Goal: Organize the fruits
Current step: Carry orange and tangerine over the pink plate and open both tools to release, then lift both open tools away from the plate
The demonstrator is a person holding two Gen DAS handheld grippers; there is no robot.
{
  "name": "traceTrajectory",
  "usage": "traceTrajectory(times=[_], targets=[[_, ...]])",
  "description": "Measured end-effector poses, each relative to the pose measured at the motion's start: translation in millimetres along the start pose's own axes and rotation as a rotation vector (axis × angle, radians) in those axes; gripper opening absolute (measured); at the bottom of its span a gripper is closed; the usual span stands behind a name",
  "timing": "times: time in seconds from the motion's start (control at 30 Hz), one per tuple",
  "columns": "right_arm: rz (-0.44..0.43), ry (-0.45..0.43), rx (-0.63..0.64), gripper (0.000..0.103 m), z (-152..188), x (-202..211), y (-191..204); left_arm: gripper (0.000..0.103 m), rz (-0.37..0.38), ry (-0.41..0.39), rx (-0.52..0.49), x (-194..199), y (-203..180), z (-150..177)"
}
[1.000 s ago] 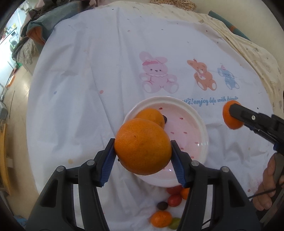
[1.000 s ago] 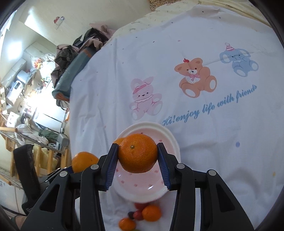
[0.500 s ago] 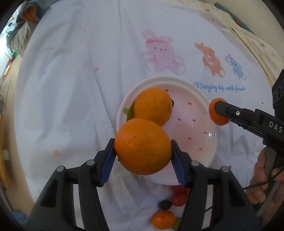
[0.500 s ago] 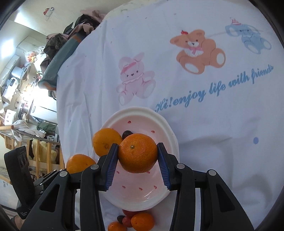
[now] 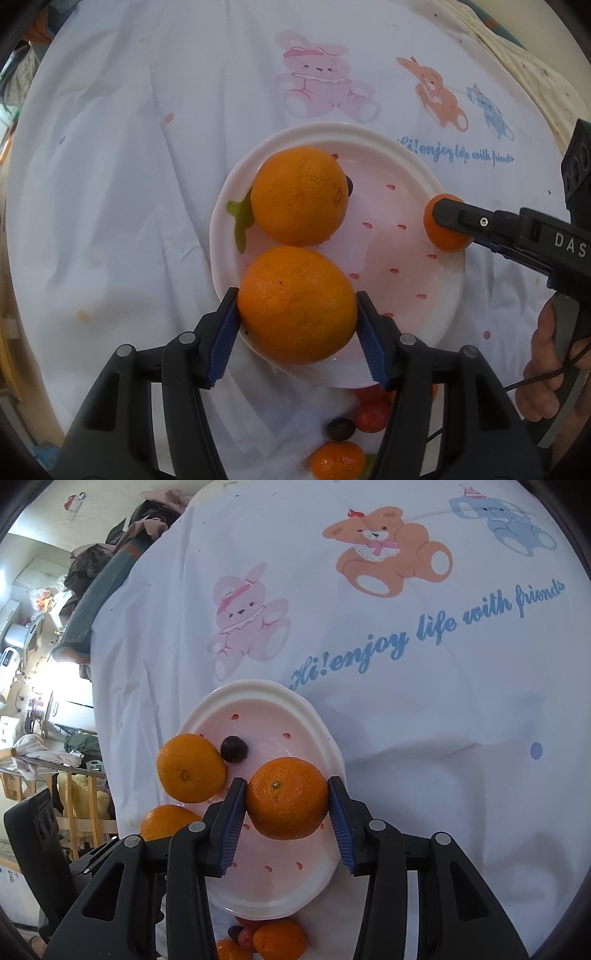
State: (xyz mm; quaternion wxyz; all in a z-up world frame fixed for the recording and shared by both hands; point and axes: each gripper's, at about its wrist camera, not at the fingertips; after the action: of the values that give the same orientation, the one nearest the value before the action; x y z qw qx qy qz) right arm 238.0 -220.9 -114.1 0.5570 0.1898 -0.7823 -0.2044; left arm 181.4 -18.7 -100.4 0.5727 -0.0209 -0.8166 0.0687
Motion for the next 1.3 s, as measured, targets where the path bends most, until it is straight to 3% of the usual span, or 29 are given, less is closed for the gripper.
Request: traceTrajectory(times=[0.07,0.1,0.13,0.17,0.3,0.33,0.63,0.87,1.3], targets=[[-0.001,-0.001,-0.003,0.048,0.0,-0.3,-0.1,0.065,0.0,0.001,-0.021,-0.4,-4.0,0.3],[-0.002,-0.004,-0.006,0.048,-0.1,0.1,-0.1,0.073,0.002,0.0,-0.026,0.4,-5.1,0.2],[-0.003,-0.004,-0.008,0.048,-0.2,-0.1,0.1,0.087,0.003,-0.01,-0.032,2.6,-6.8,0.2],[0.0,-0.005,-0.01,0.048,-0.3,0.1,0.0,0.094,0.011,-0.024,-0.037,5.6,-8.5,0.4],[-0.014,-0.036,-0.01,0.072,-1.5,7.2,2.8,0.094,0.036,-0.032,-0.061,10.8,-13.8,-1.2],[-0.011,-0.047,-0.006,0.073,-2.3,9.7,4.2,0.094,0.04,-0.039,-0.059,12.8,-13.8,-1.4],[-0.015,-0.088,0.008,0.073,-8.5,22.5,10.0,0.094,0.037,-0.061,-0.006,19.6,-2.1,-6.7],[-0.025,-0.1,0.038,0.073,-7.9,31.2,19.7,0.094,0.04,-0.103,-0.022,32.2,-4.9,-8.5],[-0.058,-0.13,0.071,0.073,23.0,73.3,39.3,0.094,0.043,-0.162,0.003,71.3,-0.2,2.2]])
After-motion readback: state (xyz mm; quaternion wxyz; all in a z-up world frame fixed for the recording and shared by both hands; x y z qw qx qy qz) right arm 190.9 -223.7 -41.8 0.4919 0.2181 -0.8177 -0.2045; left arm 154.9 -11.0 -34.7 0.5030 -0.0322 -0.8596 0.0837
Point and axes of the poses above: each gripper's, at about its wrist camera, not at the fingertips, and x roughly against the way its jaws point, y to its left, z to its underside, and after that the axes turned 7 degrees about -y, right-handed
